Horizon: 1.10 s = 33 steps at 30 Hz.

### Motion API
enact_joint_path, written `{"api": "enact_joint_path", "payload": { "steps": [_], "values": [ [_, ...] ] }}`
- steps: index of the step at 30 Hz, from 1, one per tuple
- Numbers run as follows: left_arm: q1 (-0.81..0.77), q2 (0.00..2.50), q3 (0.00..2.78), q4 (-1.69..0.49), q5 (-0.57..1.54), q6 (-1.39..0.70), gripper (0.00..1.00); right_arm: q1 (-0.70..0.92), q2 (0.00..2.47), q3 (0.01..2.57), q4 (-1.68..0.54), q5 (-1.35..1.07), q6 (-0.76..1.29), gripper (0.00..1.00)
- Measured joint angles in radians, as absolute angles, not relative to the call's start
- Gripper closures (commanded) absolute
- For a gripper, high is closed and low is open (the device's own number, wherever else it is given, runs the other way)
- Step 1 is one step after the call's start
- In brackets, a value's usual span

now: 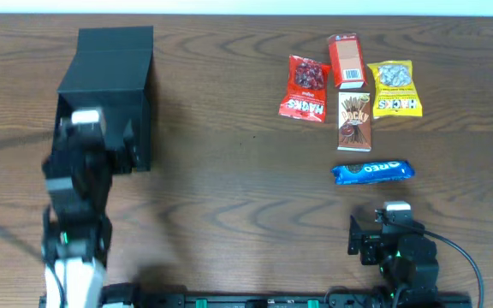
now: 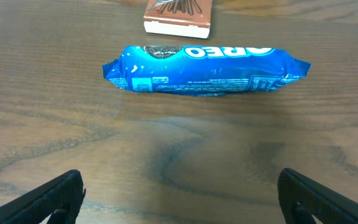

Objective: Pack container
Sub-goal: 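Push the black box lid upward with the left gripper to open it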

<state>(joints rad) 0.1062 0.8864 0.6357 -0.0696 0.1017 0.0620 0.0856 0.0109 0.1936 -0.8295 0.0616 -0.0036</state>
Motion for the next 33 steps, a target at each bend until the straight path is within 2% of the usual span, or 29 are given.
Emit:
{"api": "enact_joint_path", "payload": {
  "steps": [6, 13, 14, 15, 16, 17, 18, 19, 25, 33],
  "values": [
    [0.106, 1.244, 0.972, -0.351, 0.126, 0.12, 0.05, 0.086, 0.011, 0.193, -0.829, 0.062, -0.004, 0.01],
    [0.112, 1.402, 1.093, -0.384, 0.136, 0.178, 0.05, 0.086, 0.011, 0.193, -0.829, 0.063, -0.004, 0.01],
    [0.118, 1.411, 1.093, -0.387, 0.136, 0.185, 0.01, 0.086, 0.011, 0.193, -0.829, 0.063, -0.004, 0.01],
    [0.127, 1.418, 1.093, -0.39, 0.139, 0.194, 0.12, 0.086, 0.011, 0.193, -0.829, 0.063, -0.004, 0.01],
    [0.139, 1.423, 1.093, -0.398, 0.14, 0.195, 0.31, 0.086, 0.011, 0.193, -0.829, 0.063, -0.004, 0.01],
    [0.156, 1.431, 1.094, -0.407, 0.14, 0.205, 0.6, 0.086, 0.011, 0.193, -0.829, 0.063, -0.004, 0.01],
    [0.172, 1.439, 1.094, -0.417, 0.143, 0.213, 0.8, 0.086, 0.011, 0.193, -0.829, 0.063, -0.004, 0.01],
    [0.182, 1.445, 1.094, -0.423, 0.143, 0.215, 0.94, 0.086, 0.011, 0.193, -0.829, 0.063, -0.004, 0.01],
    [0.215, 1.545, 1.095, -0.461, 0.15, 0.22, 0.94, 0.086, 0.011, 0.193, -0.829, 0.064, -0.004, 0.01],
    [0.212, 1.74, 1.095, -0.403, 0.235, 0.205, 0.94, 0.086, 0.011, 0.193, -0.829, 0.064, -0.004, 0.01]
  ]
}}
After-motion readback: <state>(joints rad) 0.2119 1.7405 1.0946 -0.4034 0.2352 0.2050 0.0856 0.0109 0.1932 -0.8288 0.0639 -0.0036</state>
